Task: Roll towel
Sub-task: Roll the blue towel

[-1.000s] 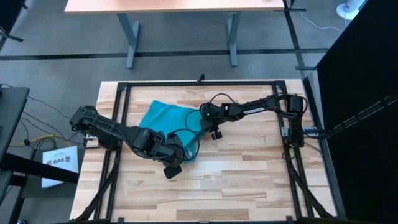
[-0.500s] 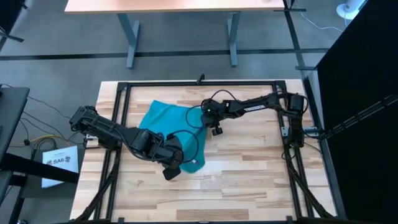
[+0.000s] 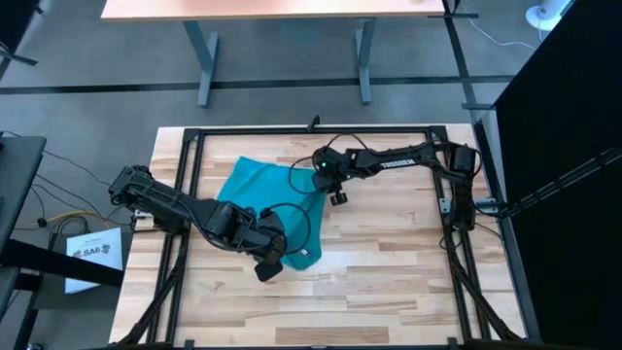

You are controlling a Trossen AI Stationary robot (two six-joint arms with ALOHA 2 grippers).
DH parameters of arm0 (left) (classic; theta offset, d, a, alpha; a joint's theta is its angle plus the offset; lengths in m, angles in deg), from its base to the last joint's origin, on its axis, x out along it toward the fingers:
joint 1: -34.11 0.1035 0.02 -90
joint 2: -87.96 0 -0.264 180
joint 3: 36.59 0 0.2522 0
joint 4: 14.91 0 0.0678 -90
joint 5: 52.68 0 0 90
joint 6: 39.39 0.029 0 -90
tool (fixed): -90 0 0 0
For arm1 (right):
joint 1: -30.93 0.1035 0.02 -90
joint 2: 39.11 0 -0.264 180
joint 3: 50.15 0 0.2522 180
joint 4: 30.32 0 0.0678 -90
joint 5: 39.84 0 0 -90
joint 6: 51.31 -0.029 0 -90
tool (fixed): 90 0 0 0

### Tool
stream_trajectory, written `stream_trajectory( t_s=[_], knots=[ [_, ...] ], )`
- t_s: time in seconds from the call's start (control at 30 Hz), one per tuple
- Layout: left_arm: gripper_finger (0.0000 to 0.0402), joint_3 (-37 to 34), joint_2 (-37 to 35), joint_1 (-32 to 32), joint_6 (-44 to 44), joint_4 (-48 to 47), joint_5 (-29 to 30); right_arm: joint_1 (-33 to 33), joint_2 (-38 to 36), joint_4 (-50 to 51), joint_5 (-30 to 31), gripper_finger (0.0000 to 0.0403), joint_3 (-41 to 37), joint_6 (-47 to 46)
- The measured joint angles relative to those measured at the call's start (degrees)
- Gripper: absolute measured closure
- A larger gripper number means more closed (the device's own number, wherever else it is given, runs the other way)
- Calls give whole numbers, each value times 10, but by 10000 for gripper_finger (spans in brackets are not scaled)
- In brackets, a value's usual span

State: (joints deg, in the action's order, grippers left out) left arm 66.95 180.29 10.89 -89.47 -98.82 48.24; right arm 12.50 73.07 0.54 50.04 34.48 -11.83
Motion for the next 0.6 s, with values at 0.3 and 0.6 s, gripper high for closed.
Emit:
stream_trajectory(
  t_s=[0.3, 0.6],
  knots=[
    [402, 0, 0, 0, 1, 0, 0, -20, 0, 39, -22, 292, 0, 0],
    [402, 0, 0, 0, 1, 0, -1, -4, 0, 9, -28, 292, 0, 0]
  ],
)
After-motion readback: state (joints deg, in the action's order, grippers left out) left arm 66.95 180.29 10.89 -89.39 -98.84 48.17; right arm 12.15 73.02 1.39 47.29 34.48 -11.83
